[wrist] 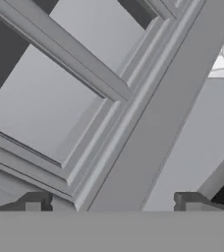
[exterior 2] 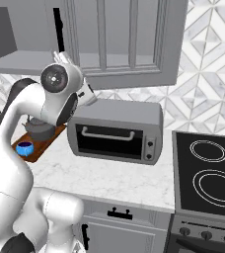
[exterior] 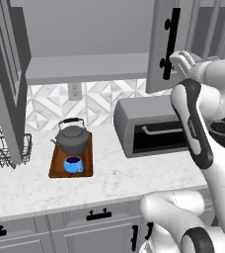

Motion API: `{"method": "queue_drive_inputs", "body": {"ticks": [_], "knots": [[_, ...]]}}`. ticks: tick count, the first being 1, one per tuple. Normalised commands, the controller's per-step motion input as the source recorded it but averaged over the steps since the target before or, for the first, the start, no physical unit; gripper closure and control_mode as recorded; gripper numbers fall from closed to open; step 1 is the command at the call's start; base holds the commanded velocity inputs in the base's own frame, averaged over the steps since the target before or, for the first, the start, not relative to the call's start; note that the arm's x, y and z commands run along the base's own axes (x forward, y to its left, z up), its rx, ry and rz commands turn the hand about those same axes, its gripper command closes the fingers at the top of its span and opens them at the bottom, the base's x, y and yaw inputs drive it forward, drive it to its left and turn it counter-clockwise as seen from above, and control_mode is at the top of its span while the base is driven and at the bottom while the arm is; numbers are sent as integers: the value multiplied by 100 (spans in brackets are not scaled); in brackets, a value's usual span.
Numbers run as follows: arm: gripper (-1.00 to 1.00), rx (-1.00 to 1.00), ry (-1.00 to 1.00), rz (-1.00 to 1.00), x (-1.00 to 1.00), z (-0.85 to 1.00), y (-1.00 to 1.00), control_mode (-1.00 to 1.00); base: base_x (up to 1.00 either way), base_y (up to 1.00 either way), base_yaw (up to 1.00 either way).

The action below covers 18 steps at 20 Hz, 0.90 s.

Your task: Pick the kettle from the counter and place it on the tray. Then pick the mug from the cabinet and place it on the tray. Then close the cabinet doors.

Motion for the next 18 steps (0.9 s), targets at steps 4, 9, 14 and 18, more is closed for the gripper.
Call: {"method": "queue_drive_inputs", "body": {"ticks": [4, 9, 14, 18], "knots": [[-100, -7, 0, 3, 86, -25, 1, -100, 0, 0, 0], [-100, -9, 0, 0, 76, -19, 0, -100, 0, 0, 0], [-100, -12, 0, 0, 62, -16, 0, -100, 0, 0, 0], [-100, -17, 0, 0, 46, -27, 0, -100, 0, 0, 0]]}}
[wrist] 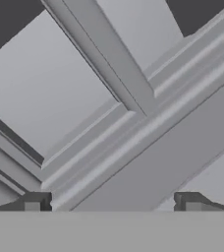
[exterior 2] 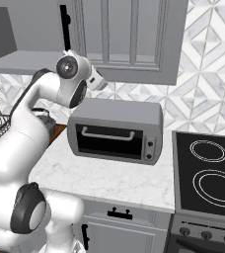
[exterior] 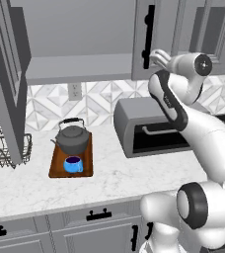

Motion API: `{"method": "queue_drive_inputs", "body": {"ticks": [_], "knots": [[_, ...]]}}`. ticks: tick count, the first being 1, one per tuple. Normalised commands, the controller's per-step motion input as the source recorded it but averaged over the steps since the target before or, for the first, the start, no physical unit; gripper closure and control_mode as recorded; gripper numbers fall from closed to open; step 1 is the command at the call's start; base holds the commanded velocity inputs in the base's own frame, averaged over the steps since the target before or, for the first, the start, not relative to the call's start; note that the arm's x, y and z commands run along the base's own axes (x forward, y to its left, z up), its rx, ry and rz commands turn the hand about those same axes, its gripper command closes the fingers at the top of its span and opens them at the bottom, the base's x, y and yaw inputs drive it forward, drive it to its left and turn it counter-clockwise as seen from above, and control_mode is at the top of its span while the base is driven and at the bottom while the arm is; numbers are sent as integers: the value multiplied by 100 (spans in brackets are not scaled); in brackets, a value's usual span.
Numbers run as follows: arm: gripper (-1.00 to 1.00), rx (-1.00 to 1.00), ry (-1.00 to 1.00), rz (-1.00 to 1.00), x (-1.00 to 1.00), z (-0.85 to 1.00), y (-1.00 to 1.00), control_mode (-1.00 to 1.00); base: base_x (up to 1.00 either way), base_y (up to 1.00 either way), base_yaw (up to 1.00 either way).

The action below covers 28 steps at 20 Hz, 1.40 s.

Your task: Pick the kettle from the counter and place it on the tray. Then pick the mug from the cabinet and place it on the tray. Then close the cabinet doors.

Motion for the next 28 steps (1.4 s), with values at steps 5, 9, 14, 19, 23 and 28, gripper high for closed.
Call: {"method": "queue_drive_inputs", "body": {"ticks": [5, 9, 14, 19, 23, 28], "knots": [[-100, -15, 1, 0, 52, -23, 0, -100, 0, 0, 0], [-100, -12, 2, 0, 53, -15, 0, -100, 0, 0, 0], [-100, -13, 0, 0, 18, -19, 0, -100, 0, 0, 0], [-100, -2, 0, 0, -25, -1, 0, -100, 0, 0, 0], [-100, 0, 0, 0, -46, 0, 0, -100, 0, 0, 0], [-100, 0, 0, 0, -62, 0, -6, -100, 0, 0, 0]]}}
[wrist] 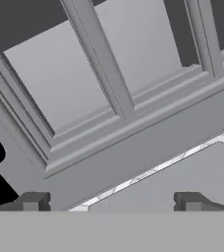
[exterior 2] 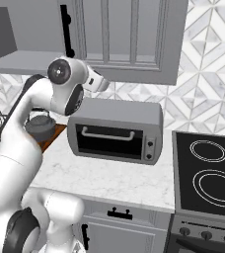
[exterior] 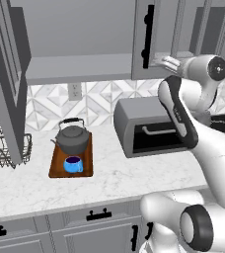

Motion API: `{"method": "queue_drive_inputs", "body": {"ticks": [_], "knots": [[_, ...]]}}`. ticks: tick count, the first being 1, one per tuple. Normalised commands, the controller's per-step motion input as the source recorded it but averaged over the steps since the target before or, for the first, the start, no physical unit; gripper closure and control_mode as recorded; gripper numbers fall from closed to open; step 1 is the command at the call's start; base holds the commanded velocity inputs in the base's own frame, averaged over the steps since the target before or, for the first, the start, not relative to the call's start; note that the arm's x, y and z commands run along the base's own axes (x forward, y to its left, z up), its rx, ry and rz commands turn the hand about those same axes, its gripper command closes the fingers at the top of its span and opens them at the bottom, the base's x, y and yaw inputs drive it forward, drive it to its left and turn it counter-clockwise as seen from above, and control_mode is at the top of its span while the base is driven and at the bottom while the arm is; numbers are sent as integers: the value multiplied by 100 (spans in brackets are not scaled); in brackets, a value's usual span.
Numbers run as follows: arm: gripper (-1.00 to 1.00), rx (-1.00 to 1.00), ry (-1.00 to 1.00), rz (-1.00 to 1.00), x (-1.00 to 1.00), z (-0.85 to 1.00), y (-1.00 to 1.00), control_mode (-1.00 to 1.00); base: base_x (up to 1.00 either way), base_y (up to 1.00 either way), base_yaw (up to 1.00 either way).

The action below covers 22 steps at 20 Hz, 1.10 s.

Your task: Pick the kettle from the counter and place it on the tray. Then pick the mug from the cabinet and place it on the tray. Then close the cabinet doors.

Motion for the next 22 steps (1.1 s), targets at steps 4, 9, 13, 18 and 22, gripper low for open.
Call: {"method": "queue_drive_inputs", "body": {"ticks": [4, 9, 13, 18, 22], "knots": [[-100, 0, -3, -1, -69, 5, -7, -100, 0, 0, 0], [-100, 0, -6, 0, -71, 2, -4, -100, 0, 0, 0], [-100, 0, -7, -1, -65, 0, -9, -100, 0, 0, 0], [-100, 0, -1, -1, -58, 1, -24, -100, 0, 0, 0], [-100, 0, -3, 0, -58, 0, -7, -100, 0, 0, 0]]}}
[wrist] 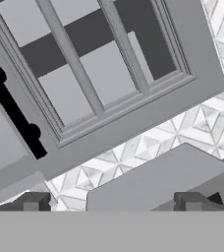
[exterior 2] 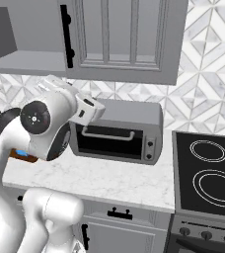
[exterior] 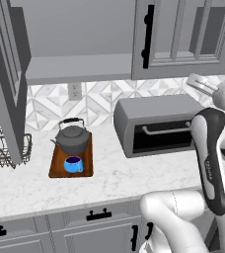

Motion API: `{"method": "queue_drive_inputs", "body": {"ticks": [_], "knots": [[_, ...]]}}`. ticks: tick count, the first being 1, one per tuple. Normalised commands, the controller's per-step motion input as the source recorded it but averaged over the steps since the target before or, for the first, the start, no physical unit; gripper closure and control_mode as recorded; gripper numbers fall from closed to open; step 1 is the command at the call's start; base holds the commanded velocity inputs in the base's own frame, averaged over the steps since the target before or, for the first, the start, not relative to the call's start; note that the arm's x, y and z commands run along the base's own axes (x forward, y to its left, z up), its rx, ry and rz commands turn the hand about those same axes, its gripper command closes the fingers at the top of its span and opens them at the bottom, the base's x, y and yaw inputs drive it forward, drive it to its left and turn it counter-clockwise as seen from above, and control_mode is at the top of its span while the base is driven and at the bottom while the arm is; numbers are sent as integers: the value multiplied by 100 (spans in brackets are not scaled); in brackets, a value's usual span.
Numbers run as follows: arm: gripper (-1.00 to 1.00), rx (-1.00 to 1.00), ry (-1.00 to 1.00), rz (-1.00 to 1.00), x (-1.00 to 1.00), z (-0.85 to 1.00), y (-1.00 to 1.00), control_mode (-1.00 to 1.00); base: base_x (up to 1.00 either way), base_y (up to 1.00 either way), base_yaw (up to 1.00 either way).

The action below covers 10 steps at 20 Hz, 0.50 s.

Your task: Pick the kettle from the counter and place it on the tray. Then pick the mug from the cabinet and place it on the tray. Then close the cabinet doors.

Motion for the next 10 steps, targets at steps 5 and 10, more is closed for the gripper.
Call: {"method": "queue_drive_inputs", "body": {"ticks": [5, 10], "knots": [[-100, -1, -3, 17, -58, 0, 7, -100, 0, 0, 0], [-100, -18, -6, 54, -54, 0, 40, -100, 0, 0, 0]]}}
